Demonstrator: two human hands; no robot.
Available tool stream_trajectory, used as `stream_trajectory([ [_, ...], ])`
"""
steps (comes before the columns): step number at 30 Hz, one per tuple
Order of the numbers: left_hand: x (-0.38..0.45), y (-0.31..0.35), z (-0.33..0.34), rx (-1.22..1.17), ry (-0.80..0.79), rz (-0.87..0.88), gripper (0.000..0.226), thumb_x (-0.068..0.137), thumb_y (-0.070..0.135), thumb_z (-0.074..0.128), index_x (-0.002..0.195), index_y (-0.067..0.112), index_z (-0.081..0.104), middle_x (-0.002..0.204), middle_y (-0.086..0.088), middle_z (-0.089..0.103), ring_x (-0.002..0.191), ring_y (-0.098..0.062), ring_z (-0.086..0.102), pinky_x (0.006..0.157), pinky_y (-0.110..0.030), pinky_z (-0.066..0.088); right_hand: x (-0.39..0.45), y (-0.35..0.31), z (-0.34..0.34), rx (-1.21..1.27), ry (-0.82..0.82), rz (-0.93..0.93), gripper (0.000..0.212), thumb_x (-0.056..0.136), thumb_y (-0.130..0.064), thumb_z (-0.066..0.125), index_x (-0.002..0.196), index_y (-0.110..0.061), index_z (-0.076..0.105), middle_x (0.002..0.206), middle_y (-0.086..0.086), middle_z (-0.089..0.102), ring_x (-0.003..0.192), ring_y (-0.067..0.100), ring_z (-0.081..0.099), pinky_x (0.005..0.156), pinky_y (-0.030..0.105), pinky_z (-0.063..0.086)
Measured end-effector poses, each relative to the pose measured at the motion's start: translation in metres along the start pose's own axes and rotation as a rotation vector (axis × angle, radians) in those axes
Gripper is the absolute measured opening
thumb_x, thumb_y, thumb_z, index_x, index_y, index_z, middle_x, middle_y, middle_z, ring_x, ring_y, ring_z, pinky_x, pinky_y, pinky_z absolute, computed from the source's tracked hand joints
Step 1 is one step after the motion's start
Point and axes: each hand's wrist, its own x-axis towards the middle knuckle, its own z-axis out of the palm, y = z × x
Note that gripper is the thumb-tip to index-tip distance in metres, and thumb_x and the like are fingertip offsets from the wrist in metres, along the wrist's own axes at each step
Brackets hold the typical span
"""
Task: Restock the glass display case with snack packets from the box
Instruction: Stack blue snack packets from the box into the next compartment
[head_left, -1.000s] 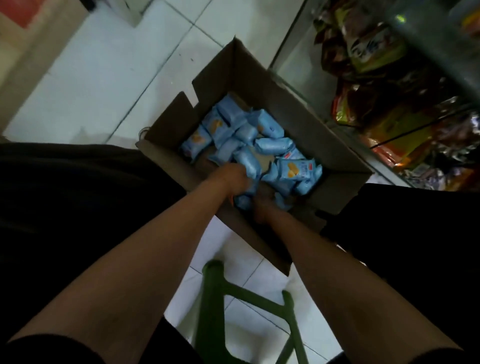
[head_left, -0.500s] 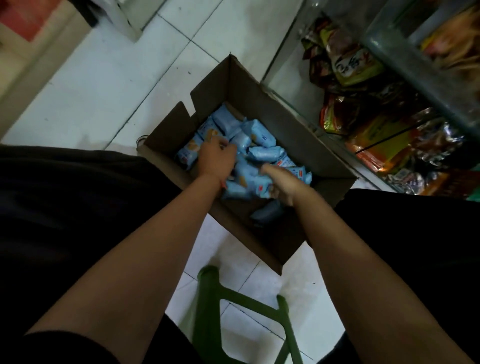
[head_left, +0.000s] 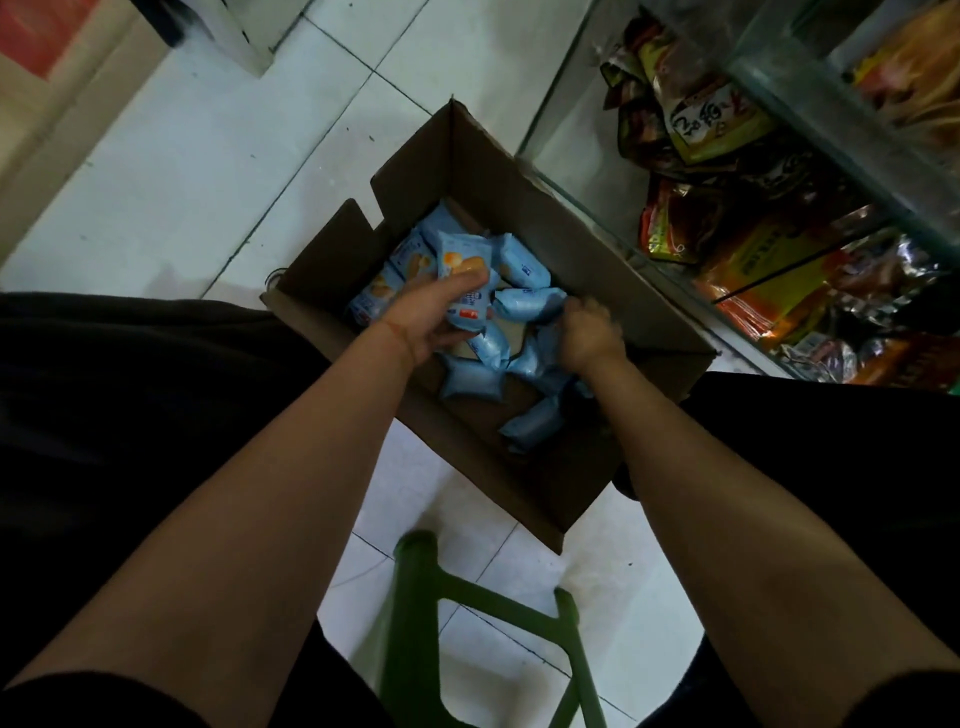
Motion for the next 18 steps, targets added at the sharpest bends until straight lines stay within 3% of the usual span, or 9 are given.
stream_trajectory([
  [3, 0.006, -0.004, 0.003, 0.009, 0.003, -0.022, 0.029, 0.085, 0.029, 0.071, 0.11, 0.019, 0.06, 0.11, -0.007, 0.069, 0.101, -0.022, 0.068, 0.083, -0.039, 0.056, -0.002, 0.016, 0.038, -0.305, -0.047, -0.019, 0.054, 0.095, -0.022, 0.049, 0.145, -0.017, 0.03, 0.146, 0.013, 0.038, 0.135, 0.032, 0.034, 0.111, 0.051, 0.022],
  [6, 0.009, -0.004, 0.007, 0.018, -0.002, -0.039, 0.021, 0.086, 0.028, 0.07, 0.103, 0.021, 0.06, 0.105, -0.005, 0.068, 0.101, -0.022, 0.067, 0.078, -0.036, 0.056, -0.004, 0.018, 0.052, -0.282, -0.005, 0.002, 0.04, 0.098, -0.018, 0.04, 0.138, -0.01, 0.038, 0.138, 0.016, 0.048, 0.129, 0.034, 0.044, 0.109, 0.049, 0.029],
  [8, 0.011, -0.003, 0.007, 0.015, 0.013, -0.029, 0.022, 0.086, 0.028, 0.071, 0.103, 0.021, 0.059, 0.099, -0.002, 0.068, 0.094, -0.018, 0.066, 0.07, -0.031, 0.055, -0.003, 0.01, 0.047, -0.065, -0.042, 0.032, 0.055, 0.091, -0.029, 0.057, 0.137, -0.007, 0.035, 0.134, 0.015, 0.051, 0.123, 0.034, 0.05, 0.105, 0.046, 0.038],
  [10, 0.007, 0.0, 0.007, -0.004, 0.033, 0.002, 0.031, 0.082, 0.03, 0.074, 0.108, 0.02, 0.059, 0.099, -0.002, 0.069, 0.093, -0.018, 0.066, 0.075, -0.033, 0.056, -0.009, -0.005, 0.027, 0.32, -0.077, 0.079, 0.079, 0.077, -0.038, 0.074, 0.135, -0.006, 0.031, 0.128, 0.013, 0.054, 0.116, 0.03, 0.055, 0.097, 0.038, 0.044],
  [12, -0.001, 0.002, 0.01, -0.029, 0.051, 0.031, 0.038, 0.078, 0.036, 0.078, 0.109, 0.021, 0.062, 0.1, -0.002, 0.072, 0.099, -0.021, 0.067, 0.09, -0.042, 0.053, -0.021, -0.022, -0.001, 0.67, -0.065, 0.092, 0.07, 0.078, -0.028, 0.075, 0.129, -0.004, 0.034, 0.115, 0.009, 0.056, 0.098, 0.019, 0.057, 0.077, 0.027, 0.046],
  [13, -0.007, 0.004, 0.012, -0.056, 0.066, 0.046, 0.035, 0.079, 0.038, 0.077, 0.107, 0.021, 0.065, 0.096, 0.0, 0.073, 0.096, -0.02, 0.068, 0.09, -0.041, 0.053, -0.03, -0.031, -0.017, 0.792, -0.08, 0.088, 0.059, 0.081, -0.022, 0.073, 0.125, -0.004, 0.037, 0.108, 0.007, 0.058, 0.087, 0.013, 0.057, 0.067, 0.022, 0.046],
  [16, -0.041, 0.017, 0.02, -0.189, 0.019, 0.076, 0.018, 0.091, 0.037, 0.062, 0.091, 0.019, 0.067, 0.074, 0.002, 0.072, 0.07, -0.013, 0.069, 0.058, -0.023, 0.054, -0.059, -0.052, -0.051, 0.978, -0.029, 0.021, 0.041, 0.084, -0.022, 0.071, 0.108, -0.012, 0.039, 0.088, 0.003, 0.057, 0.068, 0.006, 0.052, 0.05, 0.017, 0.043],
  [18, -0.068, 0.033, 0.021, -0.261, -0.069, 0.089, 0.027, 0.09, 0.046, 0.06, 0.091, 0.02, 0.067, 0.082, -0.004, 0.069, 0.074, -0.019, 0.064, 0.064, -0.028, 0.05, -0.082, -0.063, -0.077, 1.04, 0.042, -0.027, 0.041, 0.084, -0.029, 0.072, 0.103, -0.015, 0.038, 0.081, -0.001, 0.053, 0.063, 0.006, 0.049, 0.05, 0.018, 0.042],
])
